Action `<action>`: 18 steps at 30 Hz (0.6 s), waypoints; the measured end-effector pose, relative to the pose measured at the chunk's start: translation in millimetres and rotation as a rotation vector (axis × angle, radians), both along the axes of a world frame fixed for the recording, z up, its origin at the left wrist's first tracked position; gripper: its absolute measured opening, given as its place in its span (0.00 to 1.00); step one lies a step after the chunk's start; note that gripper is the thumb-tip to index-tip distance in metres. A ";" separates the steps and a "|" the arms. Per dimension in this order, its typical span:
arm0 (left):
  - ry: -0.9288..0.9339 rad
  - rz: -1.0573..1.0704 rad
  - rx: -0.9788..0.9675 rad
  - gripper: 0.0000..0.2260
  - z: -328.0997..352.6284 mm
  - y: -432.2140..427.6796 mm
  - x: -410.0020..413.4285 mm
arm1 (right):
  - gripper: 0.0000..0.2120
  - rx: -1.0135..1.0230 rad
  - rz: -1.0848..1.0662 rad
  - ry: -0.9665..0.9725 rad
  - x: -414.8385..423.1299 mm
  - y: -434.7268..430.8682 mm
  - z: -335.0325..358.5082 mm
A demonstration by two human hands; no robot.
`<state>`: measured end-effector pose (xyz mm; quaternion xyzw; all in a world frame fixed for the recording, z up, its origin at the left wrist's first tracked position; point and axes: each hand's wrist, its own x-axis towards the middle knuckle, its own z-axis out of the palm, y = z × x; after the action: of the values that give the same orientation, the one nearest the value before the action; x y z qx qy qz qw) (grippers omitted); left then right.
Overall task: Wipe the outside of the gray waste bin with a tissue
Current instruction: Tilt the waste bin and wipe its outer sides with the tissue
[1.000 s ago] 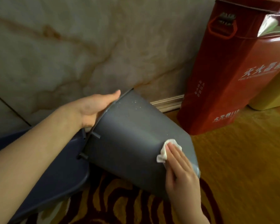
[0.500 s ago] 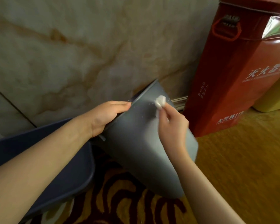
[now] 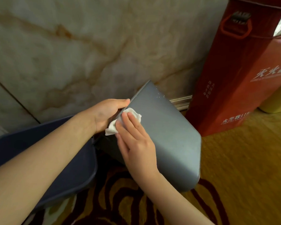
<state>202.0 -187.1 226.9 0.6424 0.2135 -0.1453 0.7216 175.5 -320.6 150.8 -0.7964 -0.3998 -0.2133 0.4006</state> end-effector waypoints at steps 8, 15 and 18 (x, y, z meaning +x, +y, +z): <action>-0.090 -0.013 0.277 0.14 -5.0 0.1 0.8 | 0.15 0.075 -0.288 0.254 20.3 -50.9 -40.0; -0.088 -0.054 0.274 0.13 3.2 -6.5 1.7 | 0.14 0.056 -0.652 0.503 17.9 -116.3 -87.8; -0.115 -0.034 0.259 0.13 3.4 -15.9 5.6 | 0.12 0.237 -0.741 0.624 24.8 -119.3 -78.6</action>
<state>207.6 -203.0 230.3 0.7408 0.1778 -0.0915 0.6413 200.3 -440.0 72.2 -0.8598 0.0762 -0.1368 0.4861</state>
